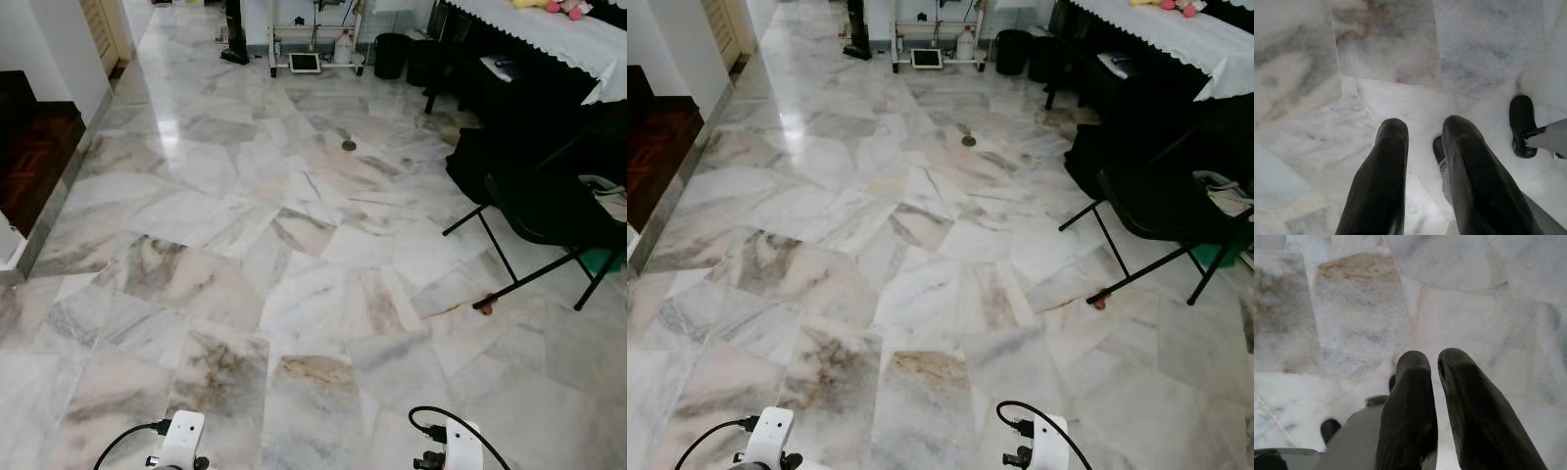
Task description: Setting the table
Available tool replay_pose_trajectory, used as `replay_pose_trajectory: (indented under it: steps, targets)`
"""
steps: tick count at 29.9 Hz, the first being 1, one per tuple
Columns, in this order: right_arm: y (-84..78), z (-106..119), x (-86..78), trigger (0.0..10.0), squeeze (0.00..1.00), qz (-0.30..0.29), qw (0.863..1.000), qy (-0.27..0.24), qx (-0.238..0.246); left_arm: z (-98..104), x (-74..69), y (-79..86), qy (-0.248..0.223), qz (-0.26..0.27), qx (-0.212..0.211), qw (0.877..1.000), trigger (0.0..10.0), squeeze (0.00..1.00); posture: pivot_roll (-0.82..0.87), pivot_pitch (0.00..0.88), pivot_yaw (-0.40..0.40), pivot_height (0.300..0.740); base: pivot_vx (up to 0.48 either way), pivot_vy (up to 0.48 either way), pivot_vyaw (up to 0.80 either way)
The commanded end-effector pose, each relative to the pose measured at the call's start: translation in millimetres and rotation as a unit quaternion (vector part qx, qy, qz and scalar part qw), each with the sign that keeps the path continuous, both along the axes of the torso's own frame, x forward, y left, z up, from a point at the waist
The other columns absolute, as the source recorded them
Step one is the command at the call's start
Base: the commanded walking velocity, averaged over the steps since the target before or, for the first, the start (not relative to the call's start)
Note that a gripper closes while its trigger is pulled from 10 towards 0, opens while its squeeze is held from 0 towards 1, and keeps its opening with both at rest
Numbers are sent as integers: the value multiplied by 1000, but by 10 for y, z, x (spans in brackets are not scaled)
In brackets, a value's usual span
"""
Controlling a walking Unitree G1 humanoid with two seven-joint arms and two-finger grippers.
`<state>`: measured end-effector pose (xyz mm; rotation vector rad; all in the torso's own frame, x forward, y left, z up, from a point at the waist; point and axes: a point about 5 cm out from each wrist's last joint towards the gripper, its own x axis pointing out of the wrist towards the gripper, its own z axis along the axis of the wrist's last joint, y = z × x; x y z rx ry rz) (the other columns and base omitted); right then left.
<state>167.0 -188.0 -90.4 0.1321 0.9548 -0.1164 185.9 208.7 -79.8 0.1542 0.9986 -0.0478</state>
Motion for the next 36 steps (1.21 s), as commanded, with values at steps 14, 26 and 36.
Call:
replay_pose_trajectory:
  steps: [14,26,36]
  targets:
    - [-78,-41,-112,10000,0,8,1000,26,-11,-13,9,-93,2,-12,-3,1000,10000,0,67,0,-29,740,0,-21,-691]
    - [-274,-68,-269,10000,0,-1,999,48,-22,-12,7,-89,0,-12,-4,1000,10000,0,64,0,-28,740,0,0,-695]
    - [-247,-72,-263,10000,0,1,999,48,-21,-7,12,-82,-4,-21,7,1000,10000,0,65,0,-28,740,0,0,-694]
